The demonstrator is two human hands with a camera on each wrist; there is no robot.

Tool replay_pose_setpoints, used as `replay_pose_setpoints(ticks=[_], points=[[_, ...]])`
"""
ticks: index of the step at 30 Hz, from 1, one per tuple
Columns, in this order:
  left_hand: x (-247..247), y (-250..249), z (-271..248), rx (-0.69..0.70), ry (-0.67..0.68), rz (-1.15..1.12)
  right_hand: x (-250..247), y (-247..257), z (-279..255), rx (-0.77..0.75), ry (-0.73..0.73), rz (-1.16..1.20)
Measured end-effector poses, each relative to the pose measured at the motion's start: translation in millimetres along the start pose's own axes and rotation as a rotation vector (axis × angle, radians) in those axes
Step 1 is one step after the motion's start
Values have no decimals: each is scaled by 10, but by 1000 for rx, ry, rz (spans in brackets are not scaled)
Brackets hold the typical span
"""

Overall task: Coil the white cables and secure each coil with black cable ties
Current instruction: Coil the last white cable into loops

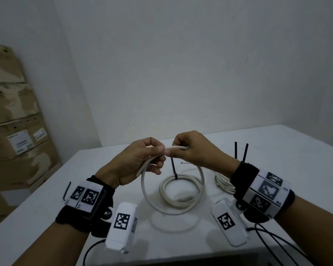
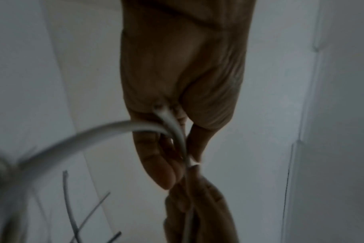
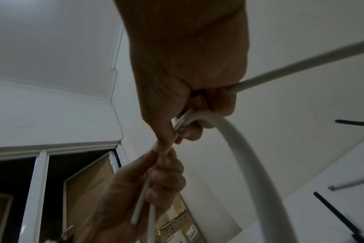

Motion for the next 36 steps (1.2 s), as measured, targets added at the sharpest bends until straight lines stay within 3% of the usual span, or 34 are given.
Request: replay_pose_setpoints(ticks=[3,8,14,20,23,26,31,33,36], points=[[-31,-87,-57,163,-85,211,-54,-3,2,19,-26,85],[-122,-144,-98,346,-240,368,-42,-60,-45,79,96,116],[57,-179,-168,805,-306,1238,-106,-78,-46,69,25,54],[143,-135,-151,886,-333,1477,-89,-16,-36,52,26,-38],[28,-213,-195,821,-411,1179,-113,5,-21,47,10,-52],[-144,-170,-163,548,-468,729,-117,-4,-27,41,11,-89],[-216,-45,-152,220,-369,335,-228,-77,-43,74,-14,255],[-209,4,-172,156,-338,240,-257,-46,-68,74,-6,311],[-261,65,-201,121,-394,108,-305,-25,-86,79,-12,307]])
Point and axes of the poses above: each hand's wrist, its own z-axis towards the middle knuckle, its own x-axis out of the palm, y = z × x, the point moved 6 cm from there along z, towards the middle knuckle, and after that the axes turned 7 degrees about z, right-handed, at the moved point
